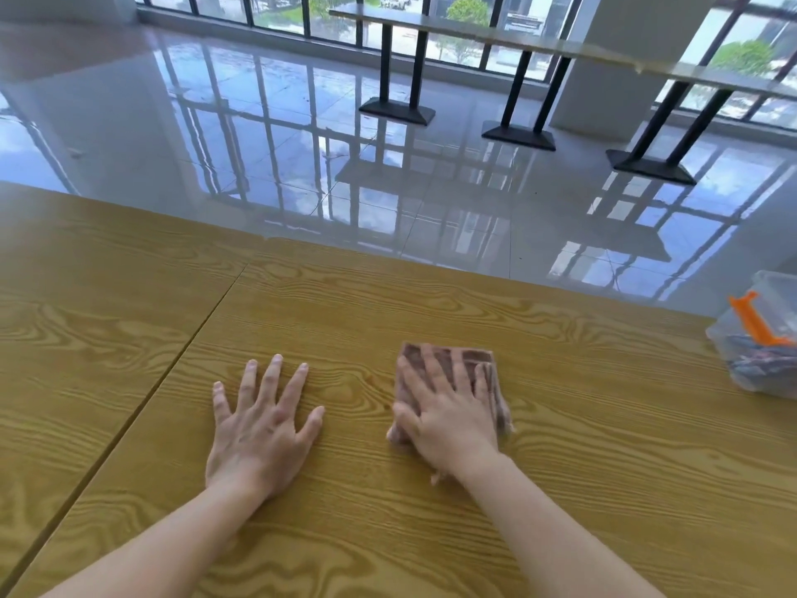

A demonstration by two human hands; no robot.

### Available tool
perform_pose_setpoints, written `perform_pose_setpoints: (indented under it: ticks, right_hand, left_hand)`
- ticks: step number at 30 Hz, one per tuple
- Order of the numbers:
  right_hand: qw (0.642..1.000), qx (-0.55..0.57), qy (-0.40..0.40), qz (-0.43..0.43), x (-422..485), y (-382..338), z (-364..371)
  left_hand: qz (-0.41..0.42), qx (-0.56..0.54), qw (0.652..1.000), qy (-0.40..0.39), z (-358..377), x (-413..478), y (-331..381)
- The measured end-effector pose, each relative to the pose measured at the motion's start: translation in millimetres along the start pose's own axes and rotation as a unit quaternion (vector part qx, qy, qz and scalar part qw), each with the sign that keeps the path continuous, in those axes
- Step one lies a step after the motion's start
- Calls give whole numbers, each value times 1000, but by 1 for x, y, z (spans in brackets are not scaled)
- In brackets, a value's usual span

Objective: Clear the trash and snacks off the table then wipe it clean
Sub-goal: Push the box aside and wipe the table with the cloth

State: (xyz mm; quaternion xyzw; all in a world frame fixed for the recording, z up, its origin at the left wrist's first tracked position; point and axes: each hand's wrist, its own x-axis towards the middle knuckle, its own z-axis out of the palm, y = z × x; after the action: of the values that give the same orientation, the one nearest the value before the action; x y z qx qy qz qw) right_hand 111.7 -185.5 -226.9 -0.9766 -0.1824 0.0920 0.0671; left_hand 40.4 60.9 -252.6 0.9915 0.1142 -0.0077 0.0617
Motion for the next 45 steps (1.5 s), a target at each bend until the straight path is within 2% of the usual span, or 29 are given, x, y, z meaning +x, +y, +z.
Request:
perform_pose_setpoints:
  ticks: [2, 4, 7, 9, 11, 13, 15, 17, 19, 21, 23, 25, 27, 28, 30, 33, 35, 37, 40, 42, 45]
  right_hand:
    - [993, -36, 38, -106, -52, 2, 21]
    - [990, -61, 58, -117, -92, 27, 27]
    - [995, -89, 43, -14, -71, 56, 14]
    - [995, -54, 26, 84, -27, 39, 4]
    - [993, -17, 22, 110, 17, 5, 0]
    - [998, -10, 13, 55, 37, -33, 3]
    - [997, -31, 11, -70, 24, -55, 9]
    - [978, -55, 16, -202, -13, -45, 20]
    - [965, -77, 36, -247, -48, -7, 25]
    - [976, -98, 57, -189, -57, 38, 18]
    - [995, -83, 36, -46, -38, 57, 3]
    - [995, -60, 28, 80, -1, 41, -4]
    - [991, -40, 28, 122, 34, 4, -3]
    - [994, -32, 28, 96, 47, -19, 0]
    - [999, -38, 25, -28, 54, -61, 8]
    - [962, -77, -20, -260, 36, -83, 11]
    - [948, -60, -27, -310, 25, -64, 2]
    - [961, -5, -10, -275, 10, -39, -2]
    - [983, 66, 8, -173, -9, -29, 1]
    - [989, 64, 2, -132, -11, -39, 8]
    - [990, 18, -5, -142, -11, -53, 16]
  left_hand:
    - [1, -10, 1000, 5, 0, -1, -1]
    - [-1, -14, 1000, 7, 1, 0, -1]
    - [3, -9, 1000, 13, 4, 0, 1]
    - [0, -12, 1000, 15, 3, 0, 1]
    - [0, -19, 1000, 18, 2, -1, 2]
    - [1, -37, 999, 26, 0, -1, 2]
    - [-5, -75, 996, 45, -2, -2, 1]
    - [-6, -116, 991, 61, -2, -4, -1]
    - [-8, -131, 989, 68, -2, -5, -1]
    - [-2, -123, 990, 62, -1, -5, 1]
    - [1, -111, 992, 54, -1, -5, 2]
    - [0, -99, 994, 43, -3, -5, 2]
    - [2, -103, 994, 38, -4, -6, 3]
    - [1, -118, 992, 41, -6, -7, 3]
    - [-5, -178, 982, 55, -9, -8, 2]
    - [-7, -291, 952, 95, -12, -9, -5]
    - [-5, -323, 940, 111, -13, -10, -10]
    - [12, -301, 947, 110, -12, -10, -12]
    - [68, -214, 968, 108, -12, -8, -4]
    - [142, -138, 976, 93, -14, -3, 7]
    - [231, -61, 971, 28, -17, 8, 19]
